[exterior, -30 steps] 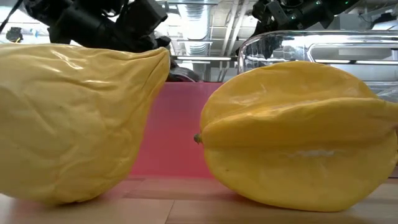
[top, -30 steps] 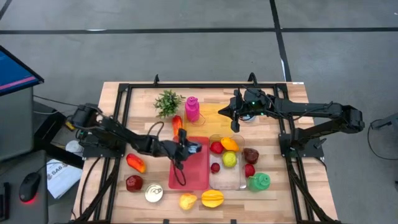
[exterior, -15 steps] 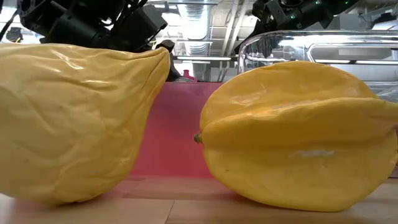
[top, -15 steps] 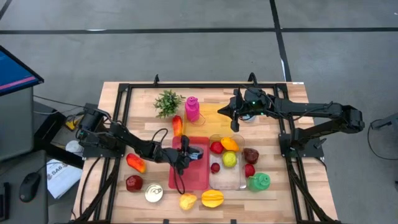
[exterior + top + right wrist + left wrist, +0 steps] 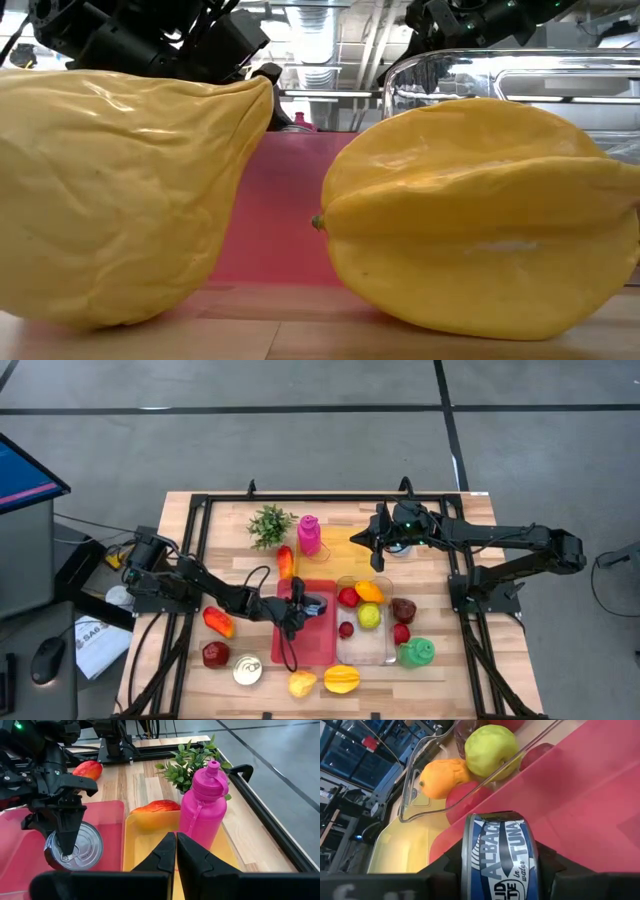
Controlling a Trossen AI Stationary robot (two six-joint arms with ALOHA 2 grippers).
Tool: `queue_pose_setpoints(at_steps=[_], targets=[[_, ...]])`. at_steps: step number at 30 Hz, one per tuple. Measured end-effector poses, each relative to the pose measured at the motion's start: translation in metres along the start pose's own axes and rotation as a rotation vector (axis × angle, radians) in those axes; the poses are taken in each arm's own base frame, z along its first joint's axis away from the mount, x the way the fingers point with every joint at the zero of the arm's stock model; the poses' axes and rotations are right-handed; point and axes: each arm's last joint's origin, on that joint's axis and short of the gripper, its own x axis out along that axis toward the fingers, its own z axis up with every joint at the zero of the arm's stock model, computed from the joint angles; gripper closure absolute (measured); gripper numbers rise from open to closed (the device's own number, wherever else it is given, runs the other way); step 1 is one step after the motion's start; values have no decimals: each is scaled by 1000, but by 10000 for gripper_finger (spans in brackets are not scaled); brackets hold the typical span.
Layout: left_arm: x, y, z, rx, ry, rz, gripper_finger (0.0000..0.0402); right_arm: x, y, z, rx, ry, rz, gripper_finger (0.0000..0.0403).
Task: Pick & Place Food Item
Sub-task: Put the blue tuna can into the red bin
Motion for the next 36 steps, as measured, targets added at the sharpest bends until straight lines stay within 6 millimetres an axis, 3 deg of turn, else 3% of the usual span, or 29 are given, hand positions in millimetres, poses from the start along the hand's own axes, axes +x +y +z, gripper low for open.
queue_pose_setpoints(at_steps=[9,31,36], targets=[[0,-2,-3,12,30,-21,244,0,0,0,0,1,1,392],[-1,-6,-4,18,0,-110,237,0,0,-1,-18,7,1,392],[-1,-6,-4,18,-1,-111,209,0,0,-1,-17,14,1,392]])
